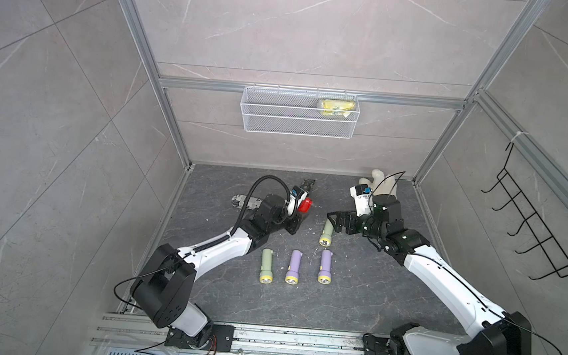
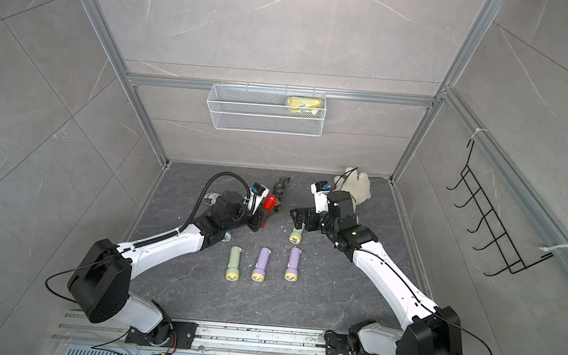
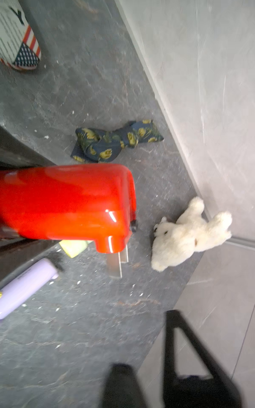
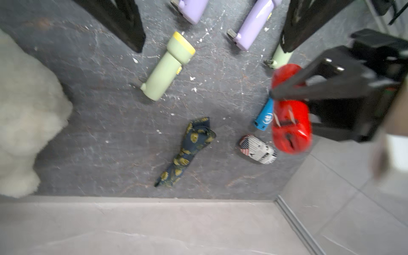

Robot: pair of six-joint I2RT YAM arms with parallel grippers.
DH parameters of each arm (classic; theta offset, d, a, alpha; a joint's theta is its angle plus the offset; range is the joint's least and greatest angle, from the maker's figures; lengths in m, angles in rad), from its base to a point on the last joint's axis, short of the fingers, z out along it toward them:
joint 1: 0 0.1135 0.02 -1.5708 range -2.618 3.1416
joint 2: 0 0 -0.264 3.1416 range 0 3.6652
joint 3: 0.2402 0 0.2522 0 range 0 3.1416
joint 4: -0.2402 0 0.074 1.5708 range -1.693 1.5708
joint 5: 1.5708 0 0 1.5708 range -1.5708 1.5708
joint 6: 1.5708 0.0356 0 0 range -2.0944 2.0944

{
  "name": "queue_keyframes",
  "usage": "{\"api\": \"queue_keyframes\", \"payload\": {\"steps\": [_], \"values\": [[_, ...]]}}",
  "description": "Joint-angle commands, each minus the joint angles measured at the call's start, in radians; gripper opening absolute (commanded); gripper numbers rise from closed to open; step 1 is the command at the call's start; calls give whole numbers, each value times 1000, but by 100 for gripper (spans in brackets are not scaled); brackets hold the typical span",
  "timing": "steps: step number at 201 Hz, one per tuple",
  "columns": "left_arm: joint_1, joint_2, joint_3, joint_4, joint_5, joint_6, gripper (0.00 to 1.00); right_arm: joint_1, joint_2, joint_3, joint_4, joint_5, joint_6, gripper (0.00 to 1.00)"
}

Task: Close the plug at the bottom of the flashlight
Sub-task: Pick up the flashlight from the center of the board.

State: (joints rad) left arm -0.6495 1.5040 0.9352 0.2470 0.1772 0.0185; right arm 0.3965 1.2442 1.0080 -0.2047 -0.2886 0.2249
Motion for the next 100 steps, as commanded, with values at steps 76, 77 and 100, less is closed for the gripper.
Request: {"api": "queue_keyframes", "payload": {"steps": [76,77,100], "values": [[97,-87,-294,689,475,-23,0,-48,53,-27,352,-682,115,81],[97,-87,-295,690,473,-24,0,-48,53,-28,352,-682,114,81],[96,-100,-314,753,478,-35,0,-48,82,-5,316,-726,104,79]]}}
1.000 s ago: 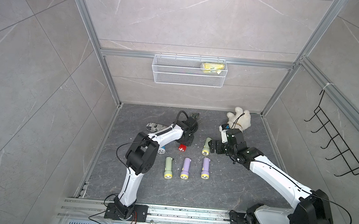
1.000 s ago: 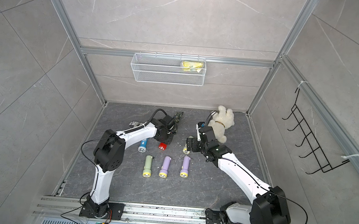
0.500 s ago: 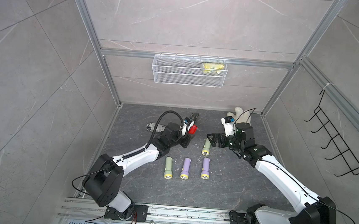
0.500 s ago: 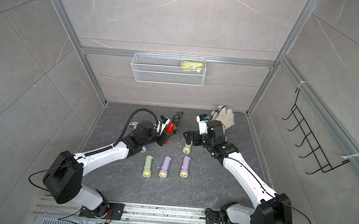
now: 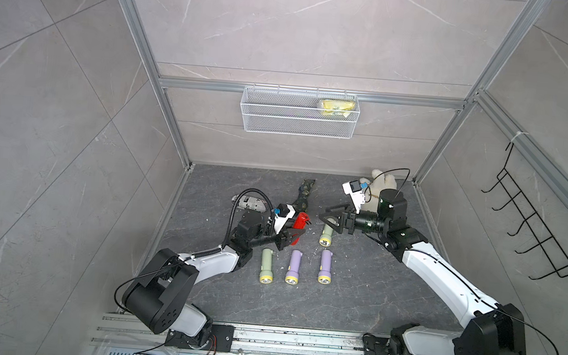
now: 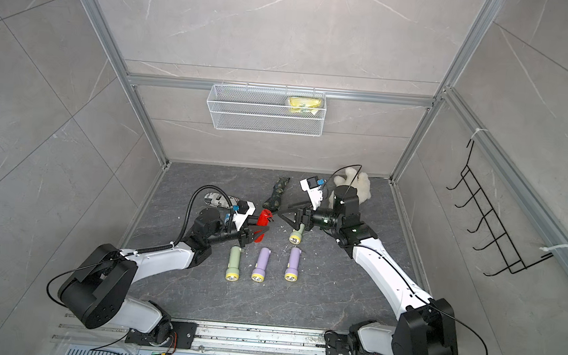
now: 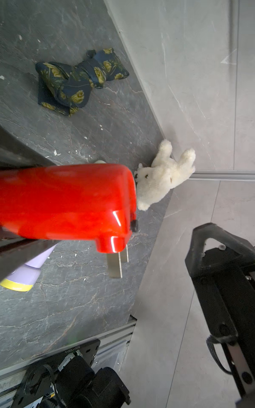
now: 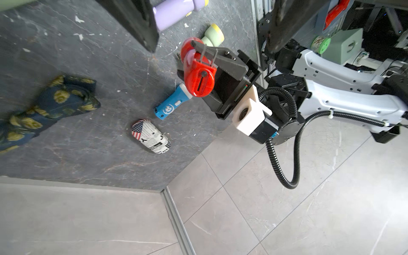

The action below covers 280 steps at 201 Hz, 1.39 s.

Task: Close the plug at the bottom of the flashlight
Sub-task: Pick up the flashlight from the center of the board, then close the plug of the flashlight.

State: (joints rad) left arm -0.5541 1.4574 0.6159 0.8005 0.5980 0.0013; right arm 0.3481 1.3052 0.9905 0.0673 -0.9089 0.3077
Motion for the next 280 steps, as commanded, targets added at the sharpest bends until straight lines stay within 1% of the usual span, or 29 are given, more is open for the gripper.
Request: {"api": "queue_keyframes", "payload": {"steps": [1,21,44,75,122,136,164,207,247,265,280], "values": [[0,-54,6,200,57,-18,0,0,23,14,44,-108,21,79],[-4,-60,28,190,95,-30,0,1,58,22,62,-149,43,74],[-15,-61,50,169,114,-30,0,7,85,26,96,-166,63,72],[-21,-61,66,128,118,-5,0,19,104,43,102,-176,61,70],[-30,-66,77,97,126,19,0,19,145,90,133,-216,92,65],[-33,-69,78,86,124,28,0,19,156,104,136,-227,105,61],[-33,-74,80,73,125,38,0,27,163,109,101,-220,89,58],[-33,-84,90,49,132,45,0,41,172,96,97,-205,86,53],[-33,-98,90,45,115,47,0,43,175,79,113,-202,91,50],[-34,-97,91,45,113,45,0,42,175,73,127,-209,99,45],[-33,-95,95,41,112,45,0,42,172,65,146,-214,111,43]]}}
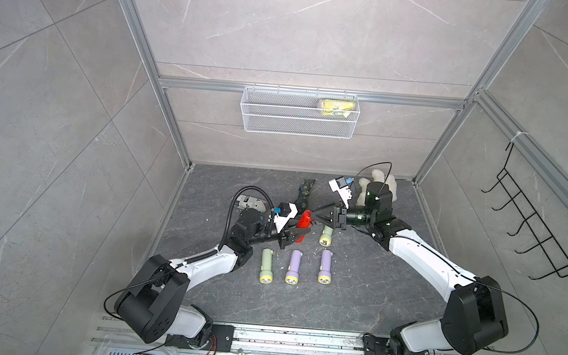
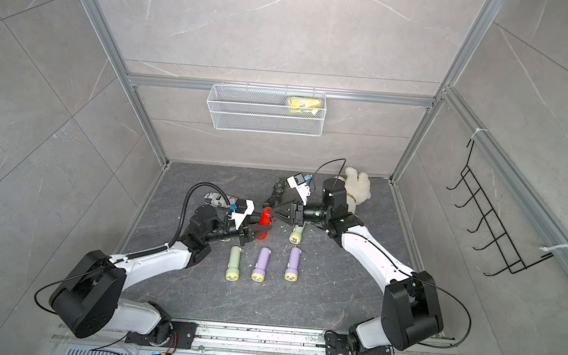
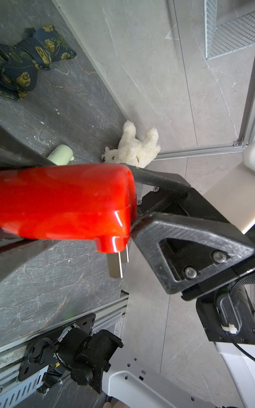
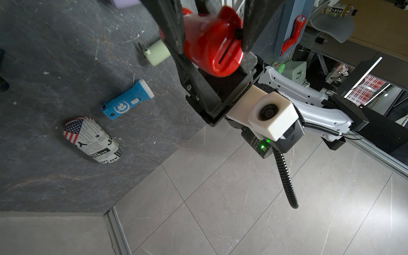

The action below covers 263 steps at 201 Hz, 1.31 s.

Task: Close the plug at the bottom of the flashlight
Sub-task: Close the plug of the flashlight.

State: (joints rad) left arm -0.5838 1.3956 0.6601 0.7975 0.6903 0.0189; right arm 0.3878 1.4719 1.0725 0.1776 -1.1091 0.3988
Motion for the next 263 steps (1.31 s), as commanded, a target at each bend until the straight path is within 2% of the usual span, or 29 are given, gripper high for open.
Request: {"api": "queue_keyframes", "payload": {"steps": [1,33,66,100,113,139,172,209,263], "values": [[-4,-33,51,44,20,26,0,3,5,-18,37,-14,21,43],[-4,-28,56,53,21,27,0,5,-2,-29,53,-18,24,37],[-4,-27,58,80,31,18,0,23,2,-40,66,-9,24,36],[-15,-38,63,92,53,19,0,39,18,-52,103,-12,36,25],[-22,-46,68,80,63,29,0,46,21,-51,110,-13,37,24],[-35,-61,83,41,78,54,0,56,28,-41,80,4,11,25],[-39,-65,92,11,104,55,0,66,19,-29,11,14,-43,36],[-38,-68,99,1,139,41,0,66,2,-5,-124,18,-134,40],[-37,-76,86,6,144,44,0,61,-65,-19,-138,-22,-120,47]]}}
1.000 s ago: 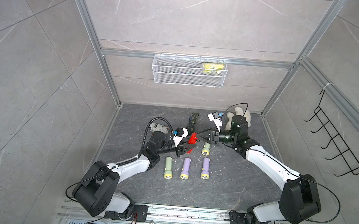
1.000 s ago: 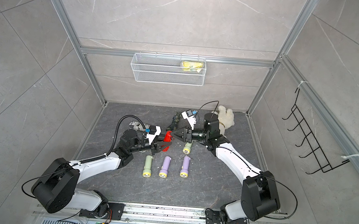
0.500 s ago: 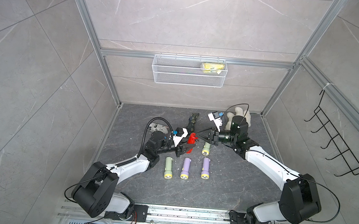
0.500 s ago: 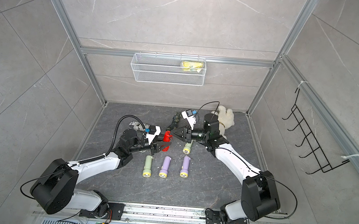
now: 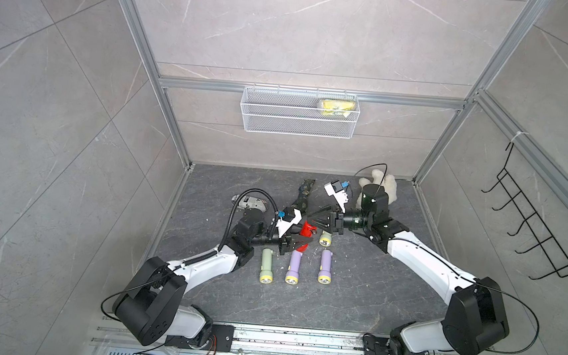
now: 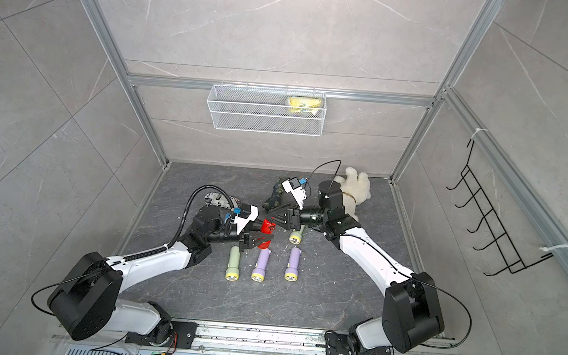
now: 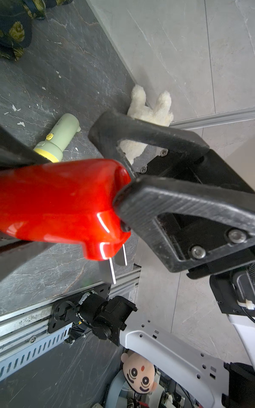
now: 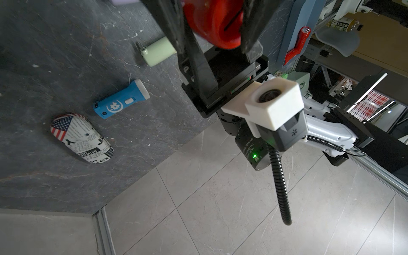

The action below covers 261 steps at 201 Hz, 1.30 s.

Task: Close the plug at the bottom of the flashlight
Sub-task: Close the plug of the flashlight.

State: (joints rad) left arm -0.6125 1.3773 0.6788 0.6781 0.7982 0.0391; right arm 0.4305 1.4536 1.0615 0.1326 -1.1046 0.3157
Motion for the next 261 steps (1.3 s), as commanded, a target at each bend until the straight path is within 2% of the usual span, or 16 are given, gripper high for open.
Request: {"api": "queue_keyframes", "payload": {"steps": [1,50,78,109,188,261], "values": [[-9,-58,67,125,36,25,0,17,-49,-8,-95,-28,-37,47],[-19,-107,43,22,-9,119,0,-8,-90,-5,-130,-113,-19,57],[-21,-121,45,-4,-23,150,0,-7,-85,-20,-83,-136,9,62],[-21,-122,56,-51,-24,177,0,-7,-81,-25,-9,-153,59,63],[-21,-124,65,-25,-18,148,0,-1,-24,-32,66,-141,100,40],[-21,-125,79,-22,-4,134,0,37,1,-38,45,-109,58,31]]}}
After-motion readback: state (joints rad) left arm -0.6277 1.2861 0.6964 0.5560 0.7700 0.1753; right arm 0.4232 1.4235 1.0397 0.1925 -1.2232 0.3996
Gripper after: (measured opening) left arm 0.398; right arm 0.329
